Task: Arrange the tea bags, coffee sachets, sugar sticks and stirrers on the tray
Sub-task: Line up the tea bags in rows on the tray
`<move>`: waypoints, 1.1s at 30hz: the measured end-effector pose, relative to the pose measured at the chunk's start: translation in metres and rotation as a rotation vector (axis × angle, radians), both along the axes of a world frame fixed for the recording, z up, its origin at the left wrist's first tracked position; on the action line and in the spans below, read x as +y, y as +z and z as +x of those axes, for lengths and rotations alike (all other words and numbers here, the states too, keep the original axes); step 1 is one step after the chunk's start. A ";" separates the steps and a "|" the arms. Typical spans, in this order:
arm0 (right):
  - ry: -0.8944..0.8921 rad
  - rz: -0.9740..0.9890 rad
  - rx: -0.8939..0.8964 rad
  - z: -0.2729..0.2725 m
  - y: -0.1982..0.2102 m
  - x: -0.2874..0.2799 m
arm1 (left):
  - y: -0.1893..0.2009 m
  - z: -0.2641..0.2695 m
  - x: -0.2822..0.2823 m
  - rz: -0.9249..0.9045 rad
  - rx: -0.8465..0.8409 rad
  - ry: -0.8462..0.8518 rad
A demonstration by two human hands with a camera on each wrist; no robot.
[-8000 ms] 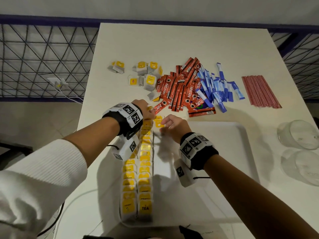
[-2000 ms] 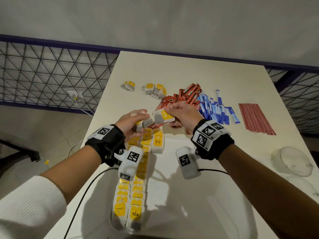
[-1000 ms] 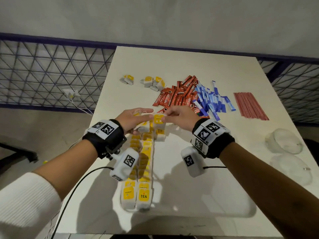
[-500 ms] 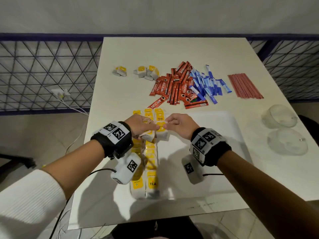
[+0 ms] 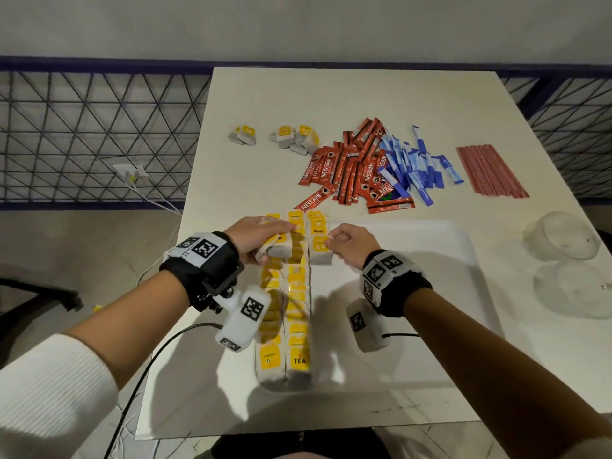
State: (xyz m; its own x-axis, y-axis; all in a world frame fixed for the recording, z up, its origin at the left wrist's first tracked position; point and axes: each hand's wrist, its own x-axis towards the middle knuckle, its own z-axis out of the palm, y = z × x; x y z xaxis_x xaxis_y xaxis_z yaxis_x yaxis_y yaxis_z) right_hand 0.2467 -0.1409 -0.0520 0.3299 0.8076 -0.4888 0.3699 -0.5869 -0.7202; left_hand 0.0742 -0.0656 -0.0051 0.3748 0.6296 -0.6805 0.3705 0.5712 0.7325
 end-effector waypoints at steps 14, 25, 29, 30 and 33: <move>-0.062 -0.012 -0.002 0.000 -0.010 0.011 | 0.003 -0.008 0.005 -0.075 -0.006 0.054; -0.125 0.135 -0.054 -0.003 0.015 0.008 | 0.016 -0.002 0.001 -0.249 -0.335 0.147; -0.042 0.145 0.247 -0.011 0.046 0.007 | 0.019 0.004 -0.001 -0.207 -0.355 0.109; -0.011 0.127 0.275 -0.014 0.053 0.006 | 0.020 0.005 -0.002 -0.188 -0.350 0.086; 0.076 0.132 0.231 -0.016 0.061 0.001 | 0.025 0.008 -0.005 -0.116 -0.299 0.012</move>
